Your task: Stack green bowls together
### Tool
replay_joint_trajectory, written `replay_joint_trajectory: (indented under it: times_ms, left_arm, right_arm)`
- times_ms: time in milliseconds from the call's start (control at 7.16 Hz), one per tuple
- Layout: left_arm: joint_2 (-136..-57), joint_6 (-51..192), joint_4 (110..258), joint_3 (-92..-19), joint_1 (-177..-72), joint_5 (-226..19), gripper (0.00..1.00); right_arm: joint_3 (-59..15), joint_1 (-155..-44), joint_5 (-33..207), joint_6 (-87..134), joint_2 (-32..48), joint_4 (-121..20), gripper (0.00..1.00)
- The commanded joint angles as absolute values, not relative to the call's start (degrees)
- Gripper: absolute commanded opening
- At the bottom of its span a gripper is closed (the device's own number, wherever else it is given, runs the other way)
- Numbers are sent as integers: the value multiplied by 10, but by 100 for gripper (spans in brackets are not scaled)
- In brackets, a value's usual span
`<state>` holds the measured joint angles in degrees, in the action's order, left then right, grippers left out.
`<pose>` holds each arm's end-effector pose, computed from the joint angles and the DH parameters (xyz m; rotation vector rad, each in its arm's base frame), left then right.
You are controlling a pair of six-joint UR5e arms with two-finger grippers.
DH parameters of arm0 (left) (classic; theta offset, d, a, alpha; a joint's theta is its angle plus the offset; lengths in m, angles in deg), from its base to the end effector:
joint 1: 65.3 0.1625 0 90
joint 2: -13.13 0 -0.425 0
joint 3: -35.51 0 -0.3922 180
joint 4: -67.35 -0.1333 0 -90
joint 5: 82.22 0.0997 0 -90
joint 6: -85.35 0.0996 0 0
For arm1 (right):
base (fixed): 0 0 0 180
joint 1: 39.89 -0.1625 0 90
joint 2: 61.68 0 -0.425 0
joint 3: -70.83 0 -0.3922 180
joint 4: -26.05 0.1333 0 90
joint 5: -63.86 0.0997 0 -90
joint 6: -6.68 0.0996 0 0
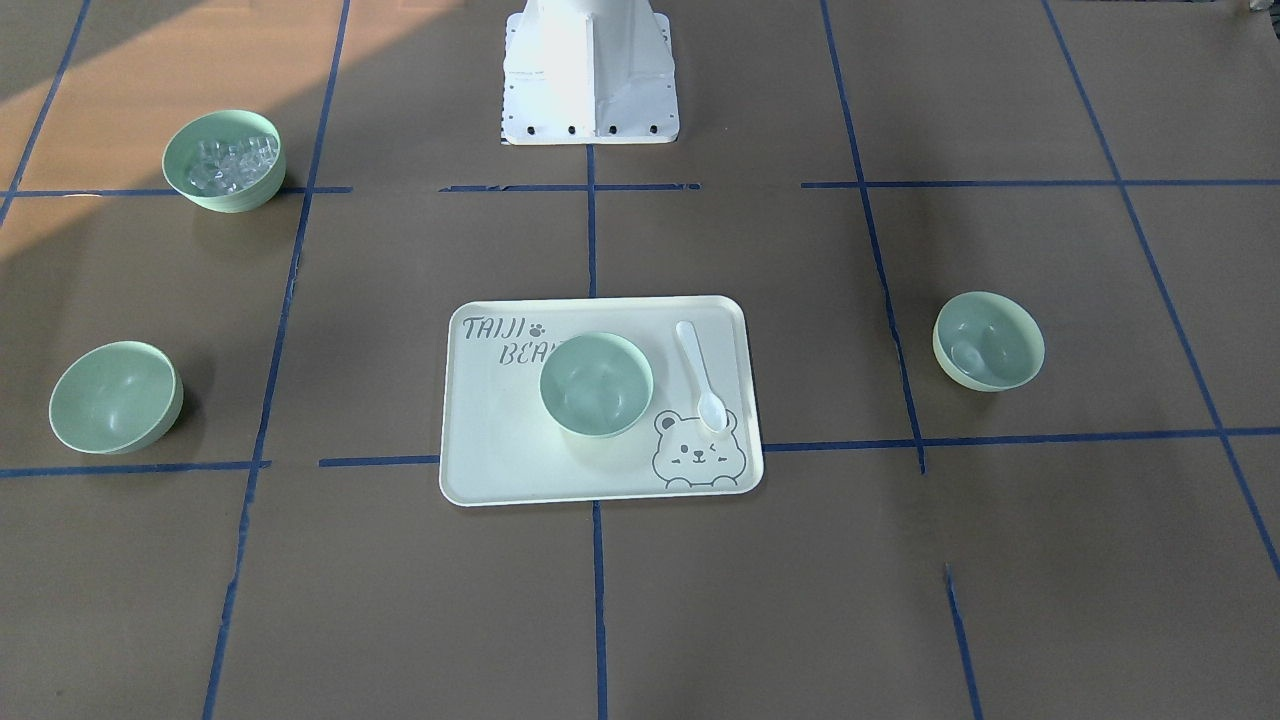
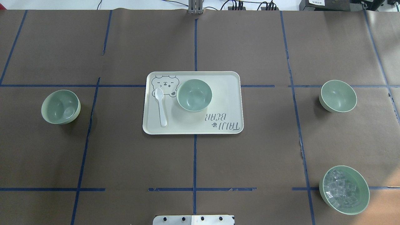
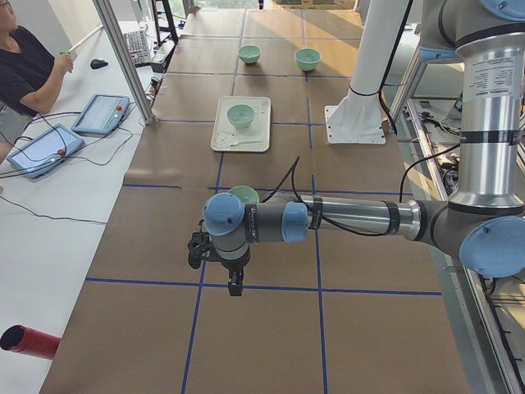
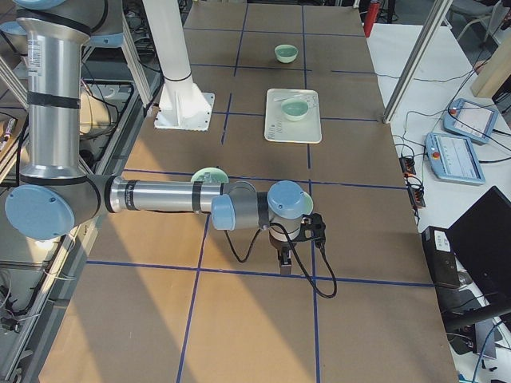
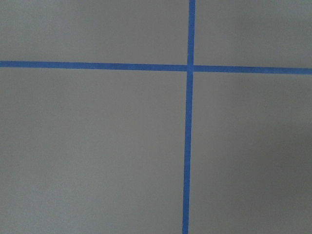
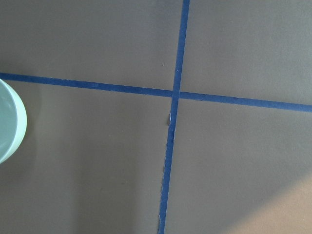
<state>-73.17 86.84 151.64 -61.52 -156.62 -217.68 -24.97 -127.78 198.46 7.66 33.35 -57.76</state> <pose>-0.0729 -0.4593 0.6378 -0.0199 0.7940 -0.0137 0.0463 -0.4645 0.6389 0.0943 -0.7803 -0.0660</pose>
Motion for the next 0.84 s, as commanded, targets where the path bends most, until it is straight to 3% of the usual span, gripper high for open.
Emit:
replay_joint_trajectory:
  times_ms: [0,279,699]
  left_arm:
    - [-733,868,1517,-615,-1566,-2178,100]
    - [-736,866,1562,-624,-1563,-2177,100]
    - [-737,751,1727,-620,-1461,-2176,100]
  right_arm:
    - [-250,-1278,1986,80,333,-574,100]
    - [-251,-1278,1987,81,333,-574,100]
    - [-251,-1278,1997,82,327,-573,100]
